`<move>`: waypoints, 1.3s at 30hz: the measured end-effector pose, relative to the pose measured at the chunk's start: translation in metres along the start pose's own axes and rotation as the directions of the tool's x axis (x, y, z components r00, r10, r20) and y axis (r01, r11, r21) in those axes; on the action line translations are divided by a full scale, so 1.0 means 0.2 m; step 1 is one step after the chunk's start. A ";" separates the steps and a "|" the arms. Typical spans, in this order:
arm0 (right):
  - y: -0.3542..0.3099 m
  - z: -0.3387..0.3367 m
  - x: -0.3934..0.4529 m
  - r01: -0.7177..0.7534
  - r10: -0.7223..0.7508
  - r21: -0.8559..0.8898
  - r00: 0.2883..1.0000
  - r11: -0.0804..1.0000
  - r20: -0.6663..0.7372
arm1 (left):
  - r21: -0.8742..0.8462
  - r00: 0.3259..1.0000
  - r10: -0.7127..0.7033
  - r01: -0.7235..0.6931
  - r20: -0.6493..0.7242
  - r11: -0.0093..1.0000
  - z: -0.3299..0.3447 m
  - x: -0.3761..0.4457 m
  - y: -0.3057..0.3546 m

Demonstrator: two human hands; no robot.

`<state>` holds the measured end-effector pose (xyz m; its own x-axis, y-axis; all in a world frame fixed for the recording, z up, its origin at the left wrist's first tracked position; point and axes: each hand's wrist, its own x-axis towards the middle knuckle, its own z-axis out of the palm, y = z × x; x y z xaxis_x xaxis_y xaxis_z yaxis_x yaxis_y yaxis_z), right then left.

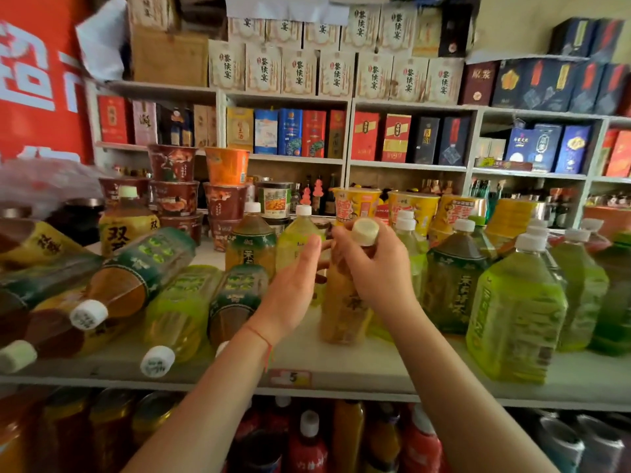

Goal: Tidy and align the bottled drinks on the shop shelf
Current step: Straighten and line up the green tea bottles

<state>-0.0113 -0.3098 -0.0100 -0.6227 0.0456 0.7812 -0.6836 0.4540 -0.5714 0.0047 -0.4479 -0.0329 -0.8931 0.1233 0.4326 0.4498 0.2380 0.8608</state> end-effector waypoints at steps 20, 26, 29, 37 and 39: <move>0.25 0.14 -0.02 0.237 -0.110 -0.787 0.971 0.570 0.212 | 0.796 0.979 -0.200 0.158 -0.047 0.585 0.17 0.17 -0.10; 0.22 0.07 -0.08 0.333 -0.275 -0.672 0.941 0.661 0.196 | 0.802 0.969 0.112 0.116 -0.222 0.586 0.04 0.12 0.00; 0.17 0.12 -0.14 0.390 -0.243 -0.503 0.911 0.771 0.334 | 0.823 0.941 0.175 0.153 -0.291 0.548 -0.12 0.02 0.01; 0.05 0.43 -0.29 0.439 -0.085 -0.338 0.704 0.832 0.705 | 0.858 0.980 -0.021 0.184 -0.199 0.480 -0.47 -0.10 -0.10; 0.02 0.51 -0.31 0.415 -0.098 -0.324 0.729 0.850 0.677 | 0.835 0.987 -0.044 0.157 -0.157 0.527 -0.52 -0.12 -0.12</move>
<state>-0.0148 -0.4014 -0.0868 -0.6446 -0.6139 0.4557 -0.7165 0.6931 -0.0797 0.0142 -0.5575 -0.0357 -0.9016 -0.0403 0.4307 0.0998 0.9494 0.2979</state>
